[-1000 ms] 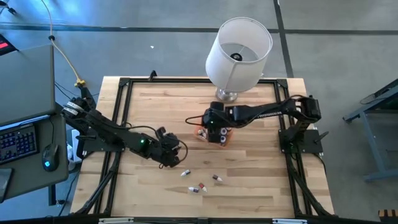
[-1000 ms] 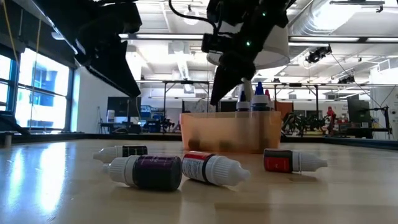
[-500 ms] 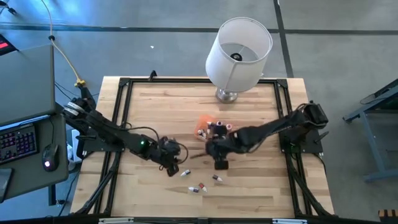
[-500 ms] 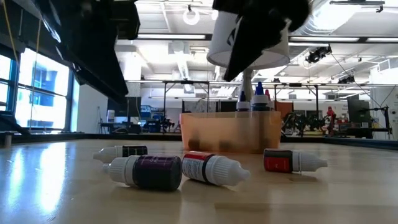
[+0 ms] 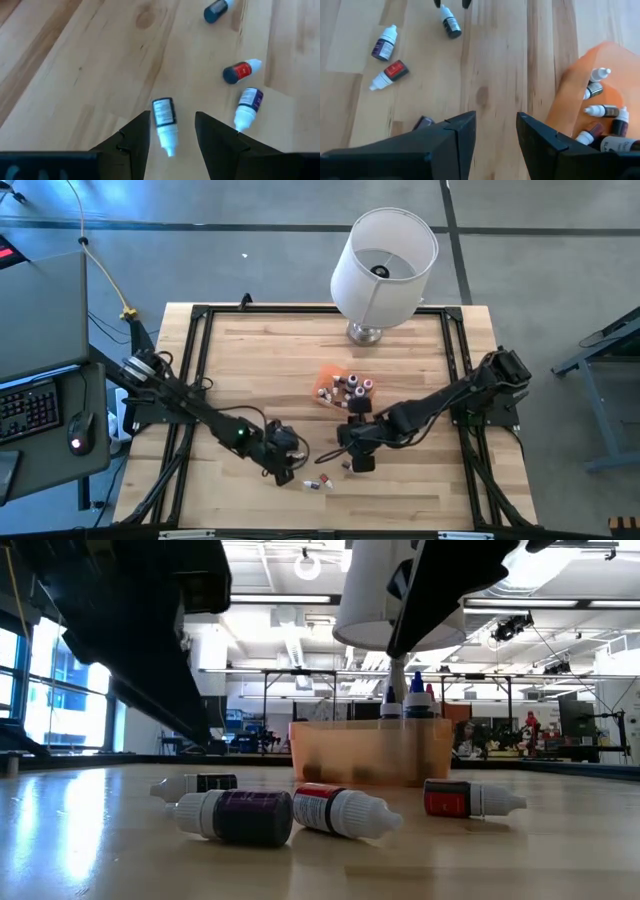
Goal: Pick & Place food coloring
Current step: Put the small black food coloring bottle into the orange bin
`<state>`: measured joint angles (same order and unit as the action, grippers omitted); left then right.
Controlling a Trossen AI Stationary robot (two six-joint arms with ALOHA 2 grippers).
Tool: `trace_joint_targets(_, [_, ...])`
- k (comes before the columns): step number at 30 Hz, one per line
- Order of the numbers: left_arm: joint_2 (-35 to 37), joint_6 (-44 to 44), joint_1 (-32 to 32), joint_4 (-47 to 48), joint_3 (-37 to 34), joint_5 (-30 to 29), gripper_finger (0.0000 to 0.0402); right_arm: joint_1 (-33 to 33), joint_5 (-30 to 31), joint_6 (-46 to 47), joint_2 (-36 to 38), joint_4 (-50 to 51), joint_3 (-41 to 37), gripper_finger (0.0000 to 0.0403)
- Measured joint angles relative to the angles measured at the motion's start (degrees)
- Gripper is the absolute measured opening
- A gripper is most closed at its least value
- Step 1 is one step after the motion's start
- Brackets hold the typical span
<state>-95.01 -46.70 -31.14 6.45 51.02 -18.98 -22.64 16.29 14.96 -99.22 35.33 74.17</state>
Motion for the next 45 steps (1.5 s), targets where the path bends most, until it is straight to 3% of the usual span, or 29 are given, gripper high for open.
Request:
trace_joint_targets(5, [-3.7, 1.1, 0.0, -0.3, 1.9, 0.3, 0.0154, -0.3, 0.0, 0.1, 0.0, 0.5, 0.0, 0.0133])
trace_joint_targets(15, [-7.9, -4.6, -0.1, 3.4, 2.2, -0.7, 0.0154, -0.3, -0.2, -1.3, 0.0, 1.8, 0.0, 0.0133])
trace_joint_targets(23, [-9.0, 5.7, -0.1, 3.4, 2.2, -2.8, 0.0154, -0.3, -0.3, -3.0, 0.0, 2.2, 0.0, 0.0133])
trace_joint_targets(37, [-9.7, 6.4, -0.1, 0.8, 2.0, -5.4, 0.0154, -0.3, -0.3, -3.4, 0.0, 3.5, 0.0, 0.0133])
trace_joint_targets(41, [-9.7, 6.4, 0.0, 0.5, 2.0, -5.5, 0.0133, -0.3, -0.2, -3.5, 0.0, 3.7, 0.0, 0.0133])
trace_joint_targets(45, [-9.7, 6.4, 0.0, 0.2, 2.0, -6.0, 0.0084, -0.3, -0.2, -3.5, 0.0, 3.7, 0.0, 0.0133])
